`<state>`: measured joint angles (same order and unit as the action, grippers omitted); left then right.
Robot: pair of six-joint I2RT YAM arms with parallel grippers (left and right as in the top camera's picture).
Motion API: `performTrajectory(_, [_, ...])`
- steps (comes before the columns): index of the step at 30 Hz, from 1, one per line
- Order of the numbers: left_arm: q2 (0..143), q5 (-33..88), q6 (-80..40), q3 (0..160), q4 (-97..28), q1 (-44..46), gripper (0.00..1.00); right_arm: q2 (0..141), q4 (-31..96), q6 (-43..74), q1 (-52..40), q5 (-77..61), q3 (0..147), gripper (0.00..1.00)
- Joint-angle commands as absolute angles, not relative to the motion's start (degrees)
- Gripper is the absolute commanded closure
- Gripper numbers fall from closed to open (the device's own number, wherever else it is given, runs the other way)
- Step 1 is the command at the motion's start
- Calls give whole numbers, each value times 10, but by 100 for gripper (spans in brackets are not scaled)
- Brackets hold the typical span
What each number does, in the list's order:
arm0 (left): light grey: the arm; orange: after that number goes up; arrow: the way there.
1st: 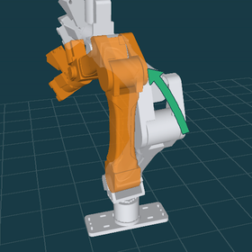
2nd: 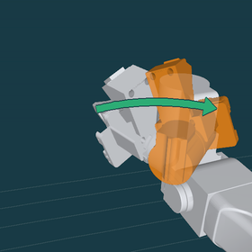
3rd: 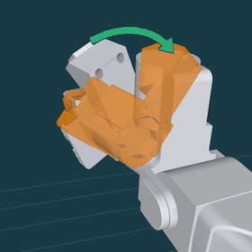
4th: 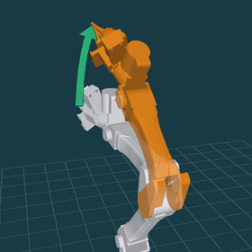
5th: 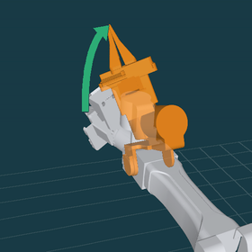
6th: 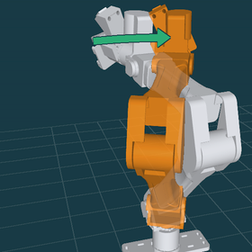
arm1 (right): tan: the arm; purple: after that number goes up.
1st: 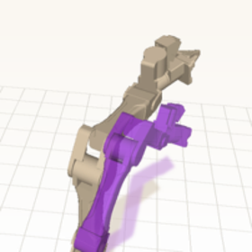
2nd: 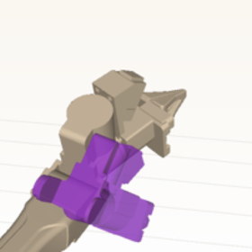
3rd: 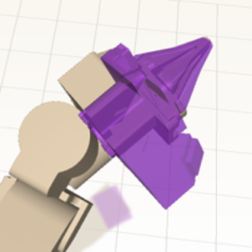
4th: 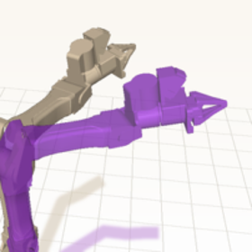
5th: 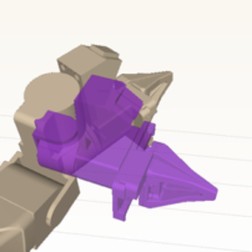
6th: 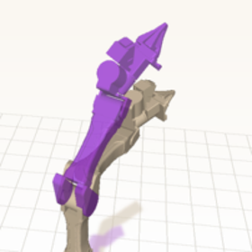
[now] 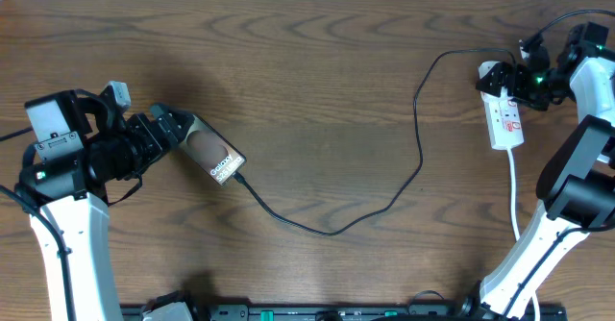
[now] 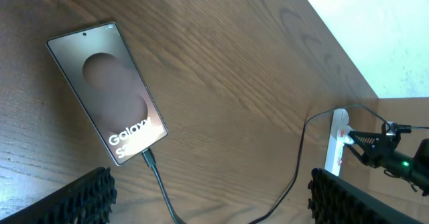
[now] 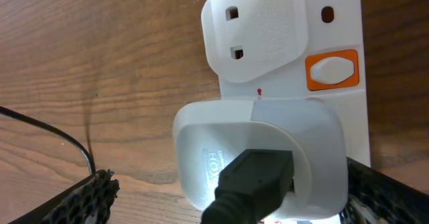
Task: Plug charger to phone and switch on socket
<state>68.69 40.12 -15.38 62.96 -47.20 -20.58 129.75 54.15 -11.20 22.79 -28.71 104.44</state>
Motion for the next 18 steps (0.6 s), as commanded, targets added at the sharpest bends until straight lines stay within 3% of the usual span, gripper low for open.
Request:
performTrajectory(1, [686,398,-150,627,-474,-208,9,1315,557,-96,192,-366,1014,1])
performTrajectory(18, [686,398,-150,627,-474,-208,9,1315,567,-84,192,-284,1019,1])
